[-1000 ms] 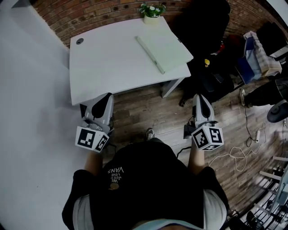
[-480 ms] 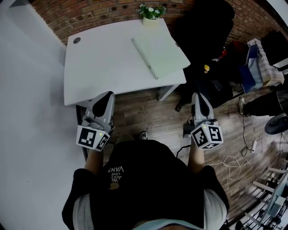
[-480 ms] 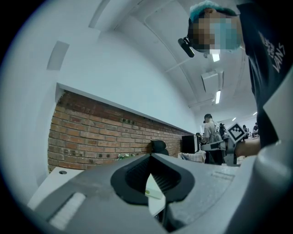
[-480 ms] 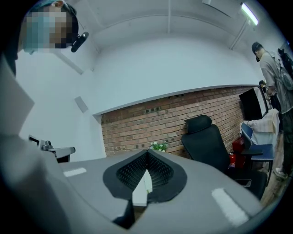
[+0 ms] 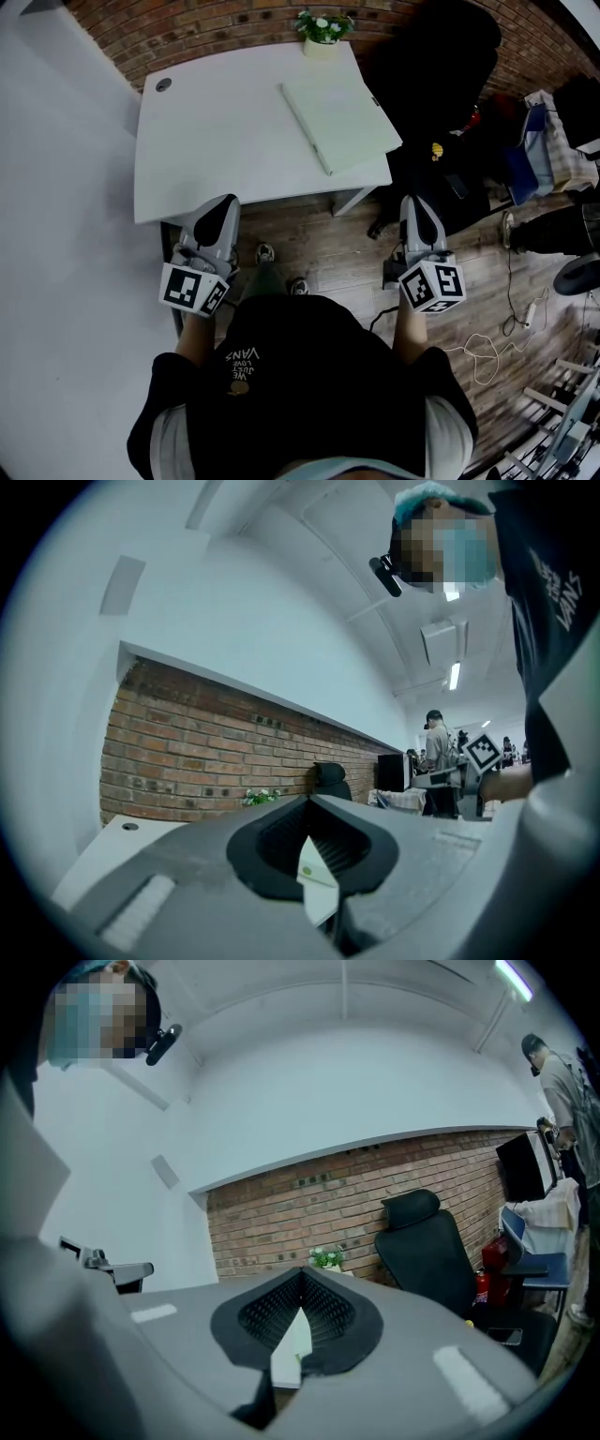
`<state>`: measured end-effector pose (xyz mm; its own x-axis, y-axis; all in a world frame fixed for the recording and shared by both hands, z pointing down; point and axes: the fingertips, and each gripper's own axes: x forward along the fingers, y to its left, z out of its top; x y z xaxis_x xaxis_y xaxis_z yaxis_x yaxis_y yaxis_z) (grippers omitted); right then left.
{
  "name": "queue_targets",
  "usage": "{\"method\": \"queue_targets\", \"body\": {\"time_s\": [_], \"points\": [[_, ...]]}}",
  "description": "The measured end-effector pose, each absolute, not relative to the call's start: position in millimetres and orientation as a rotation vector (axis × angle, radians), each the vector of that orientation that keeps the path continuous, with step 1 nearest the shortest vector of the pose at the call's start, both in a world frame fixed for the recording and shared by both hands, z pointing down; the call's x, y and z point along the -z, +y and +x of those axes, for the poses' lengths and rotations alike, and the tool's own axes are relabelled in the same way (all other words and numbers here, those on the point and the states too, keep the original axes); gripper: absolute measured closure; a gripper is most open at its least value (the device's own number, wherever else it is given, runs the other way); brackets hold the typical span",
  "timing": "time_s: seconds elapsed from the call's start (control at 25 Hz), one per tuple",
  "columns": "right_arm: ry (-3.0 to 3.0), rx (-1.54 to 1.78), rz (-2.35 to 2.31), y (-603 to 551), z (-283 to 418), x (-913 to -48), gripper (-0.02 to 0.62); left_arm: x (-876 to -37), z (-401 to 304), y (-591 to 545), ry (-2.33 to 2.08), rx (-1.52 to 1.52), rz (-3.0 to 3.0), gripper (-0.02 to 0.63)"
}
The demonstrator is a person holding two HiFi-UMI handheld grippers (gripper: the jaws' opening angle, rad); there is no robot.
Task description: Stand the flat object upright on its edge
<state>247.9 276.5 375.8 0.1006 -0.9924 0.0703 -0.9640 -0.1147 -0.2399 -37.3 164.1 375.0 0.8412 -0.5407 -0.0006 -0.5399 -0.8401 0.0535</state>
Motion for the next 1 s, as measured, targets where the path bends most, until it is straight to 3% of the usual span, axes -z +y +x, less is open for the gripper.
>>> {"method": "queue_targets", "body": {"time_s": [1.0], "points": [[1.774, 0.3, -2.373, 163.9, 234.3, -371.0, 0.597, -371.2, -12.0, 17.1, -0.529, 0.015, 3.038, 0.606]]}}
